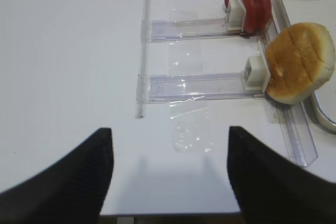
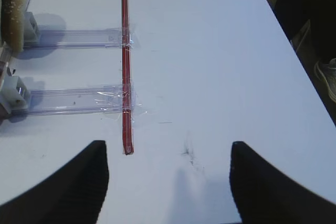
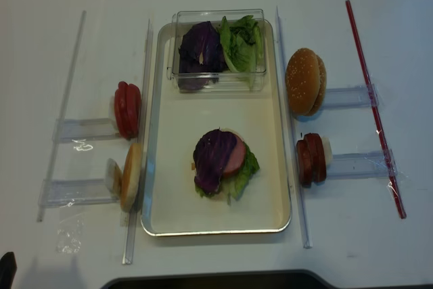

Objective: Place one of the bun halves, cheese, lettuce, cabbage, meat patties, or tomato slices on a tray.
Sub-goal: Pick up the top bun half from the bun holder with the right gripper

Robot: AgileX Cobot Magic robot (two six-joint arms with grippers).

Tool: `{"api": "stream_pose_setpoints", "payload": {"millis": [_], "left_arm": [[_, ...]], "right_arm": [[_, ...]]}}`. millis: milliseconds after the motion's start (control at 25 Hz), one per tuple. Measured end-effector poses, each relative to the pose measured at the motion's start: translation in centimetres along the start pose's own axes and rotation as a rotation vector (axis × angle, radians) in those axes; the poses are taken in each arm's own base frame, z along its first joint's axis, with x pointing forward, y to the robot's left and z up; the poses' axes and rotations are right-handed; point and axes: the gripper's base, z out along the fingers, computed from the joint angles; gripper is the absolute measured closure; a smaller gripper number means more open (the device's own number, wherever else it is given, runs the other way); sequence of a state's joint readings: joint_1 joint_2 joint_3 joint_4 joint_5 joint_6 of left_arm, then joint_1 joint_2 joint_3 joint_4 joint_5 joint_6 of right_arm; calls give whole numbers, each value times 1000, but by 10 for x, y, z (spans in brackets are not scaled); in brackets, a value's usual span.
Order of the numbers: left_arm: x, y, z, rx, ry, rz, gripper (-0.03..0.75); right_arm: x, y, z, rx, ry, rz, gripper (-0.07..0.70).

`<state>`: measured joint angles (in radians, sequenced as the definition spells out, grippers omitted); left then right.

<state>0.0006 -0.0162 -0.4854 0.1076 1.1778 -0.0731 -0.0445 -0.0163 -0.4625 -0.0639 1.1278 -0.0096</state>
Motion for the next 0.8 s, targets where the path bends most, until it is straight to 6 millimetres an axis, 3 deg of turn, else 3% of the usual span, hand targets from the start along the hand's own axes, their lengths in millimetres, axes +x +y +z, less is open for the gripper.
{"api": "stream_pose_setpoints", "payload": {"millis": [800], "left_arm": [[0,0,0,0,0,0,246]], "right_arm": [[-1,0,-1,2,-4,1,118]]}}
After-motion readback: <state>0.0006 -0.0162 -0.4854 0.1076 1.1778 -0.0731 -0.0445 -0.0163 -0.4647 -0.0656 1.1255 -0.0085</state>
